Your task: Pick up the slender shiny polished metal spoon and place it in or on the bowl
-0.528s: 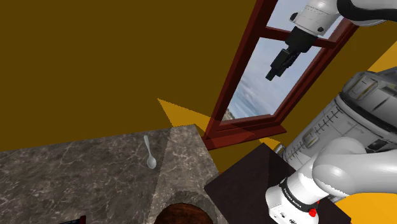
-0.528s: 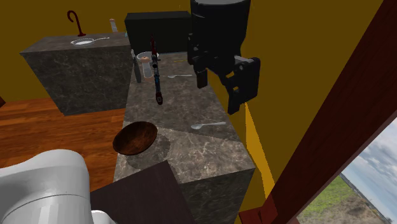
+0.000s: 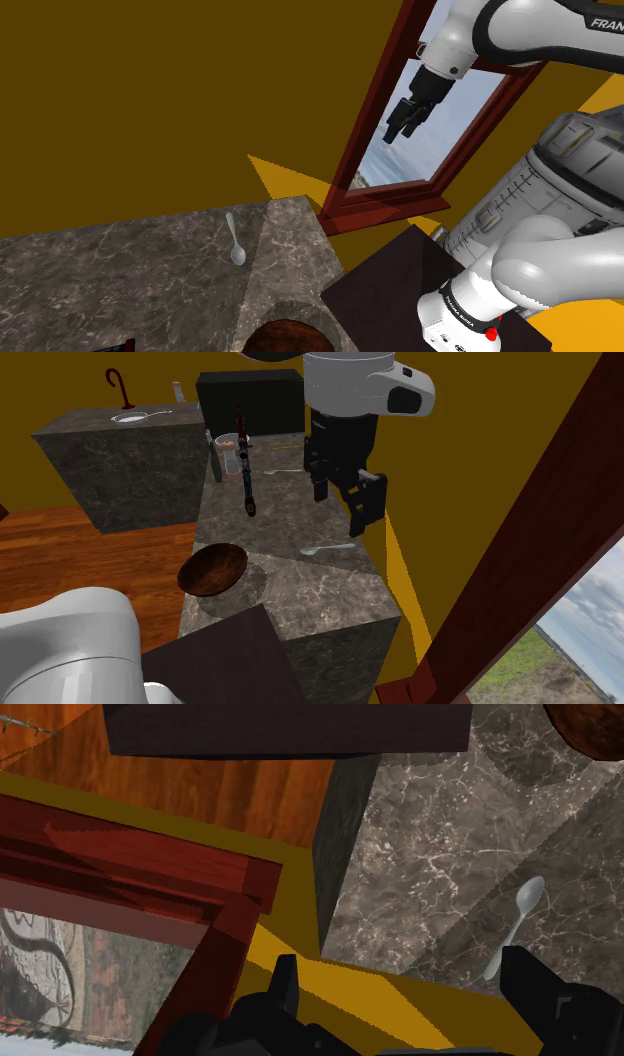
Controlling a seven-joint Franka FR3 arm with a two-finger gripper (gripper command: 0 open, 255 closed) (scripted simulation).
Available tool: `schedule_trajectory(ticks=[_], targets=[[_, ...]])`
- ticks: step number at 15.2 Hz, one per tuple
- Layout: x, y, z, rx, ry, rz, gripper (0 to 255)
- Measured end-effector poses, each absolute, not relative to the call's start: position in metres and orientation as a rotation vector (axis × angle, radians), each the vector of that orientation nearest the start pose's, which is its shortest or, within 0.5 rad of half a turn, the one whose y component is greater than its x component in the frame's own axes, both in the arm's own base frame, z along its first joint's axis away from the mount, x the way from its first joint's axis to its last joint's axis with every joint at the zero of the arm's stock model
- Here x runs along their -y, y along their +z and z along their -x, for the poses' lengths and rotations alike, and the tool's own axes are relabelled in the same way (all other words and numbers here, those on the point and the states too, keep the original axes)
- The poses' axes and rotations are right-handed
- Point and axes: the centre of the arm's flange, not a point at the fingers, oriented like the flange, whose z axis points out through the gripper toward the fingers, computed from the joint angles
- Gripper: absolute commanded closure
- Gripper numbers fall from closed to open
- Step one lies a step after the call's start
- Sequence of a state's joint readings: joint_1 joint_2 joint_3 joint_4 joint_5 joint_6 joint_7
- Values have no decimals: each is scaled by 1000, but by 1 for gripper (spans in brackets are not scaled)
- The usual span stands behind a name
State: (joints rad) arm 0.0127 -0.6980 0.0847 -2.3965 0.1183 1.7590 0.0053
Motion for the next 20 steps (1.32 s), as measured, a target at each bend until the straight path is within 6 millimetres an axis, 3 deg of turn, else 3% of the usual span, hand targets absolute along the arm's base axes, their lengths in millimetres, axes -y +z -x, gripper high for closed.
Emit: schedule_trajectory(ticks=[8, 14, 20], targets=[[-103, 482, -388, -12, -29, 3056, 0], [-155, 430, -425, -82, 10, 3039, 0], [-192, 372, -458, -154, 52, 3020, 0]])
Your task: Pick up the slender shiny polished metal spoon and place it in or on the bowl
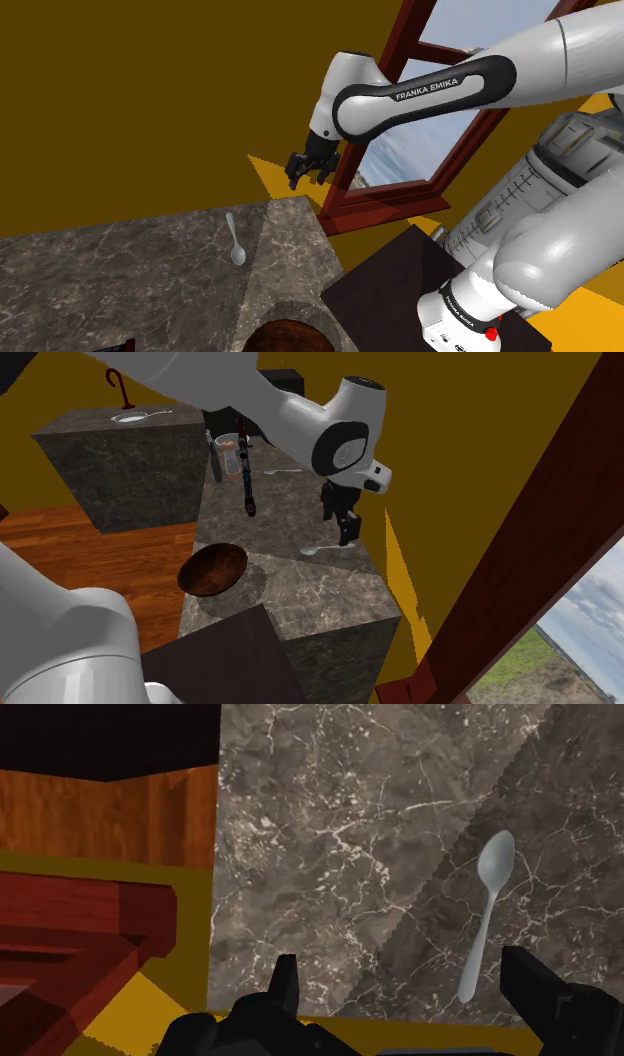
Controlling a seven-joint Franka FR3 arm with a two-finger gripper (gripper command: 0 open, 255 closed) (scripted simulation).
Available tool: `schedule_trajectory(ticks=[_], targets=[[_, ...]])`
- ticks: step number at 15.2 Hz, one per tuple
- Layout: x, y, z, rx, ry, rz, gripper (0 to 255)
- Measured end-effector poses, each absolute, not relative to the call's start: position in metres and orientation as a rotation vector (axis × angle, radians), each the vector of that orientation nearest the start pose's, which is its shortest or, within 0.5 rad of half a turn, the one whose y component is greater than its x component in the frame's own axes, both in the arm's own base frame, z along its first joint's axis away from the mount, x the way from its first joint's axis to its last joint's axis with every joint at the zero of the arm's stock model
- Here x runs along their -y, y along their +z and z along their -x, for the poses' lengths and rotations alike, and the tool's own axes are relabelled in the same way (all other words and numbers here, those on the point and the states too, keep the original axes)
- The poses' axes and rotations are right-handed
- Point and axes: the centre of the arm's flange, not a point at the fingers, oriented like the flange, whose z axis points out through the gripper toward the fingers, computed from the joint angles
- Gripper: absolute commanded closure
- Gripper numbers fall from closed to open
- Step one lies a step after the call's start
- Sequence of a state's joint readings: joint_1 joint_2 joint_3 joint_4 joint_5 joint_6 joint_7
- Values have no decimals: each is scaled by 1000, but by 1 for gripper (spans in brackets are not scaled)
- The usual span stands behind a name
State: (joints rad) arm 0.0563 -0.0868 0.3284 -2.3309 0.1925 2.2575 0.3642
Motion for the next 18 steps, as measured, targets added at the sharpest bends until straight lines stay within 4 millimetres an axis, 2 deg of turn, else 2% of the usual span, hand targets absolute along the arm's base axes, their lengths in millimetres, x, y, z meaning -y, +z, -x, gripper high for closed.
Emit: schedule_trajectory(ticks=[2, 16, 18], targets=[[-210, 352, -469, -176, 65, 3013, 0], [-307, 218, -547, -339, 161, 2957, 0], [-320, 199, -564, -362, 175, 2949, 0]])
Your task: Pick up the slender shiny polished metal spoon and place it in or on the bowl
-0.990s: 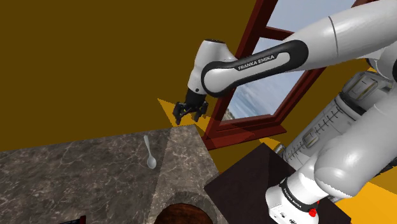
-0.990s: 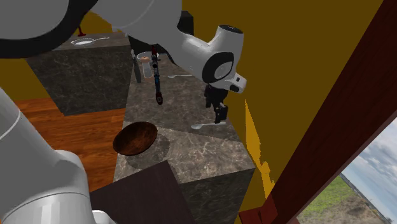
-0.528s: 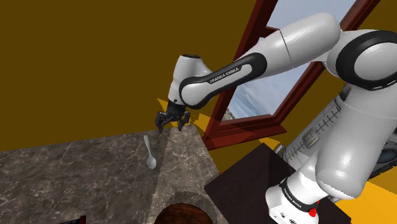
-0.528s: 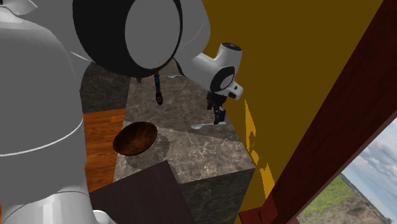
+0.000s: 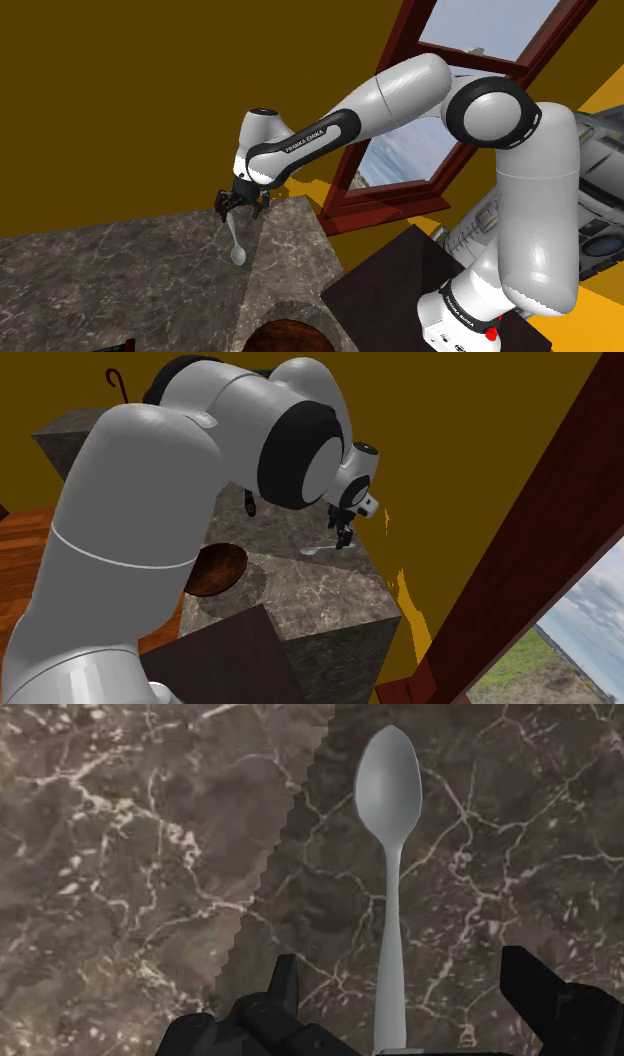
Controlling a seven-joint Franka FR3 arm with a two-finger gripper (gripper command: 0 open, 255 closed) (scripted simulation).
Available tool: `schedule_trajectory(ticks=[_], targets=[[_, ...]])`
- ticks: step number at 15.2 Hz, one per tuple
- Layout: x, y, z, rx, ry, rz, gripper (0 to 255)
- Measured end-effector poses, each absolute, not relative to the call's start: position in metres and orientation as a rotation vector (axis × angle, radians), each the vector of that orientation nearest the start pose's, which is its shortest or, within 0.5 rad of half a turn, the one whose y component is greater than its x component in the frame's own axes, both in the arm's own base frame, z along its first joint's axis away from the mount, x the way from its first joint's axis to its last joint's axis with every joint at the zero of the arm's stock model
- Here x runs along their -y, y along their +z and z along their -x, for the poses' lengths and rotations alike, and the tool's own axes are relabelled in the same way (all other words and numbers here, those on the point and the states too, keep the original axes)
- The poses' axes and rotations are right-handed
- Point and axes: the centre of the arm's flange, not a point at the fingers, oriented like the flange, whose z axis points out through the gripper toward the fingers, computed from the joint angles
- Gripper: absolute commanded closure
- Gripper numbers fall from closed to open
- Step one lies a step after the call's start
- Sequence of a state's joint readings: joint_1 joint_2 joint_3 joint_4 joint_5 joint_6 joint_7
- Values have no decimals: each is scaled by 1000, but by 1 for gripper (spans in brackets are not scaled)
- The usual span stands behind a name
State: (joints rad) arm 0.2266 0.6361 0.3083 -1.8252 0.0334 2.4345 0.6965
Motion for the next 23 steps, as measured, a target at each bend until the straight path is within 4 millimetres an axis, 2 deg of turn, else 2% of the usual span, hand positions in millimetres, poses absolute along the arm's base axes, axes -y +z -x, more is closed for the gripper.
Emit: schedule_trajectory(ticks=[9, 15, 16, 23], targets=[[-335, 150, -566, -376, 183, 2944, 0], [-335, 147, -565, -376, 182, 2944, 0], [-335, 147, -565, -376, 182, 2944, 255], [-334, 149, -566, -379, 179, 2944, 255]])
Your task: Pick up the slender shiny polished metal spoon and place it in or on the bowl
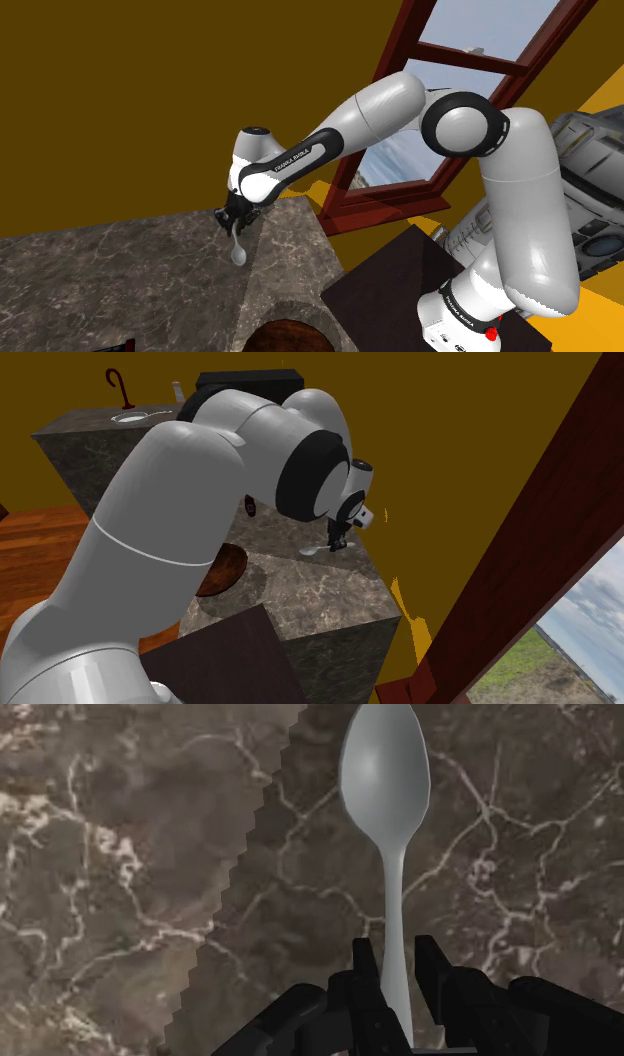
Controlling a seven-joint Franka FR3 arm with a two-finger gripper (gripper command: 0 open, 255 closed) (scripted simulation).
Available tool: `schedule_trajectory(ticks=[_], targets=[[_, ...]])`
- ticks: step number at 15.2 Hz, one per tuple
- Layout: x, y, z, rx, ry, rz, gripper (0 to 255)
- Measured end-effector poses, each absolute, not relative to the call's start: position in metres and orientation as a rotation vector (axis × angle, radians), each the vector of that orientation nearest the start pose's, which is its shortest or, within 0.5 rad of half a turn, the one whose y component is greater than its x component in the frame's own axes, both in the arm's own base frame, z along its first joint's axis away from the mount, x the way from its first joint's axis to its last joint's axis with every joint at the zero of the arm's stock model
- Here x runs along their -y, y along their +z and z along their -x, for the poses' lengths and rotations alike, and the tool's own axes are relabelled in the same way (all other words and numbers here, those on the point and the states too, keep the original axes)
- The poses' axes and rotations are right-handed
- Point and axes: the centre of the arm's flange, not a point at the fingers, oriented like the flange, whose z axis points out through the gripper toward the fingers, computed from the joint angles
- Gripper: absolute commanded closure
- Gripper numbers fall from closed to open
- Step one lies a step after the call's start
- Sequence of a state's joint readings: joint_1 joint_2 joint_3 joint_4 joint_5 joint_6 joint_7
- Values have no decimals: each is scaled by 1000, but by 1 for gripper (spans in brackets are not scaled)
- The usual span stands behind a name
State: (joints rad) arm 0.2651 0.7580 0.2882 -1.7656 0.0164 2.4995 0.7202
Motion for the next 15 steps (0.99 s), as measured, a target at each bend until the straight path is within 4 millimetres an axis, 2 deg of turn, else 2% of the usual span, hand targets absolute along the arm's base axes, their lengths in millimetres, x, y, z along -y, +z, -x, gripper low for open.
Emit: schedule_trajectory(ticks=[5, 15], targets=[[-335, 154, -566, -377, 181, 2944, 255], [-335, 206, -566, -376, 182, 2944, 255]])
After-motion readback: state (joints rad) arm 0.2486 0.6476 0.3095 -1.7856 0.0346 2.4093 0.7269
